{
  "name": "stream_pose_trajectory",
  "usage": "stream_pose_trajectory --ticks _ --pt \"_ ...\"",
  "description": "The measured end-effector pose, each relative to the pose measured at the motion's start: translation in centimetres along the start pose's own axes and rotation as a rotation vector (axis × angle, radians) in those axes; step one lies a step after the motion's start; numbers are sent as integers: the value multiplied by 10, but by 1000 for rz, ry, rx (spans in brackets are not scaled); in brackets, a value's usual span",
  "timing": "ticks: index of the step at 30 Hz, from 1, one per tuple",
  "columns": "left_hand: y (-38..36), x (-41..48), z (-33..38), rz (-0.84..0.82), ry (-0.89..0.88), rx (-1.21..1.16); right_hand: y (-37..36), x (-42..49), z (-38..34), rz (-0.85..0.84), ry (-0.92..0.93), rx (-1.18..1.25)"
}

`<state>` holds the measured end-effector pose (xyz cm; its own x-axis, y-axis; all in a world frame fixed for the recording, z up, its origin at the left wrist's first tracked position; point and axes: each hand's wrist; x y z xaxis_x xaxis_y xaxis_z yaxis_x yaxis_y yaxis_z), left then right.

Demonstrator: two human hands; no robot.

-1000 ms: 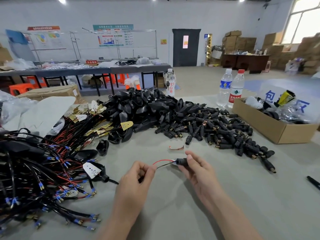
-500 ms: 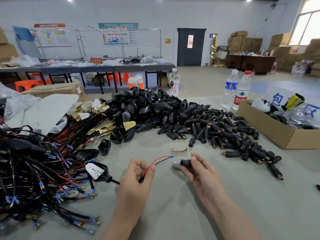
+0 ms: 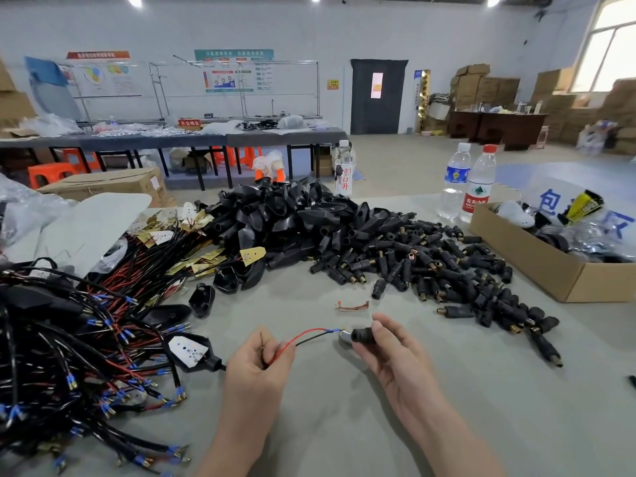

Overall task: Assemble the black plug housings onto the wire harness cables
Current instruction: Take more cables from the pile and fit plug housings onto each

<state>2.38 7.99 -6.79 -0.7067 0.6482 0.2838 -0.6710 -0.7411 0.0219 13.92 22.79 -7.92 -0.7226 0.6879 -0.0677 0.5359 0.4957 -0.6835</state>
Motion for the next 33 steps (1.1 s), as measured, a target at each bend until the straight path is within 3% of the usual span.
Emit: stream_pose_trajectory --ticks 33 --pt "-4 -2 -21 -146 -57 155 3 2 2 50 89 -43"
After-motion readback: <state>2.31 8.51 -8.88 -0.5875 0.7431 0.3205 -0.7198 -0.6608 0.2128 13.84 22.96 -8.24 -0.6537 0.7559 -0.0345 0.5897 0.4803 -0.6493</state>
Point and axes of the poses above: each hand's wrist, its own x-axis towards the middle knuckle, its own y-axis out of the back of the hand, z = x × y, and after that the axes turned 9 degrees about -z, right-handed
